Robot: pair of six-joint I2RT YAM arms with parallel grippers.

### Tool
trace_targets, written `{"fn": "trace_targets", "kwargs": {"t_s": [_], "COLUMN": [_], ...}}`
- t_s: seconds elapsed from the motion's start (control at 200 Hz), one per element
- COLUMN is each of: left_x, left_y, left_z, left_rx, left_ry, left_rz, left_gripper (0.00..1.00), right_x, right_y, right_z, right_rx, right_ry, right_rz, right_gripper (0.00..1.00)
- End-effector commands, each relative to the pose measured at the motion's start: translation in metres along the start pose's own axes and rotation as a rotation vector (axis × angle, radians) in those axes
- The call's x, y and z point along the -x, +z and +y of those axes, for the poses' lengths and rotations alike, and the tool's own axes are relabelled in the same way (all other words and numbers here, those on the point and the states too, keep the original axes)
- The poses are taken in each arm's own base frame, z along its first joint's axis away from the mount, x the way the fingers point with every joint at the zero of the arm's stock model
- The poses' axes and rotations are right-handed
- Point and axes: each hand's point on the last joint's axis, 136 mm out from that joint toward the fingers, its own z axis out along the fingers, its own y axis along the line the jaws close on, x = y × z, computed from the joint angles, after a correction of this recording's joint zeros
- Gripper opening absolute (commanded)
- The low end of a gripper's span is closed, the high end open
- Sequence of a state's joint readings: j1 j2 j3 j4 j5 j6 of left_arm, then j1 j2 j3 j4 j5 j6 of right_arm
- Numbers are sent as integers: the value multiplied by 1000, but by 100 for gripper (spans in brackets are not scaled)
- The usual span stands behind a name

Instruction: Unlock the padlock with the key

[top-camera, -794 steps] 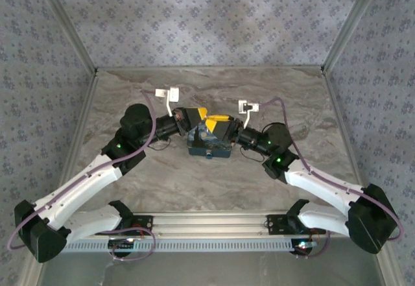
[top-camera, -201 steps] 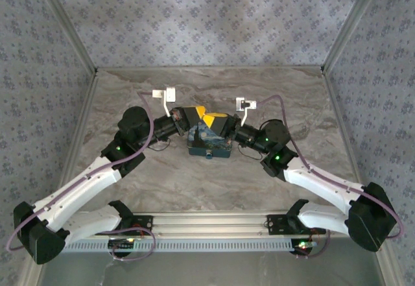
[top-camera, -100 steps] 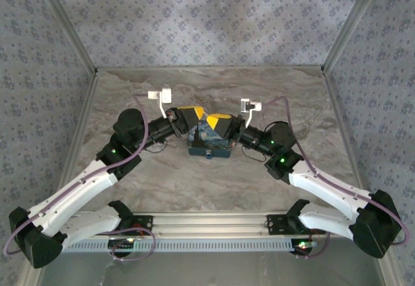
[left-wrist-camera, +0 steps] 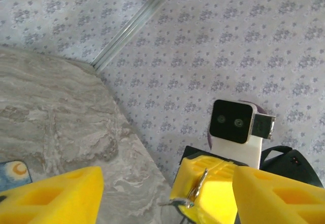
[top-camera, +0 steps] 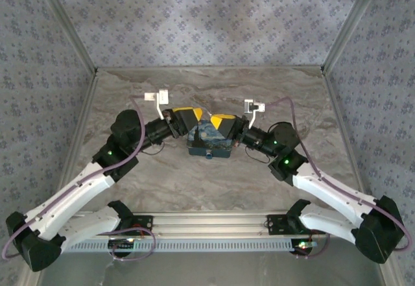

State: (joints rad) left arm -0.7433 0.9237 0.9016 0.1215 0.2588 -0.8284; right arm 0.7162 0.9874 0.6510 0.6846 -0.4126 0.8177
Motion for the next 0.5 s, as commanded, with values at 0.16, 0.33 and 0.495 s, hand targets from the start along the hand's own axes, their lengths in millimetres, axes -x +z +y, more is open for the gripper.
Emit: {"fn": "trace_targets", "kwargs": {"t_s": [0.16,0.33,0.495], "left_x": [-41,-85,-128], "left_y": [-16,-21,-17], "left_z": [63,110,146], "left_rx": [263,383,406], "left_ry": [-17,-81,-142], "left_rz": [129,228,277], "left_gripper": [85,90,95], "right_x": [3,5,-2], "right_y": [-45,-87,-115], "right_z": [-59,-107,-151], "right_rx": [-322,-584,-798], "right_ry": [-17,-23,-37], "right_rz": [30,44,95], "right_gripper": [0,0,0]}}
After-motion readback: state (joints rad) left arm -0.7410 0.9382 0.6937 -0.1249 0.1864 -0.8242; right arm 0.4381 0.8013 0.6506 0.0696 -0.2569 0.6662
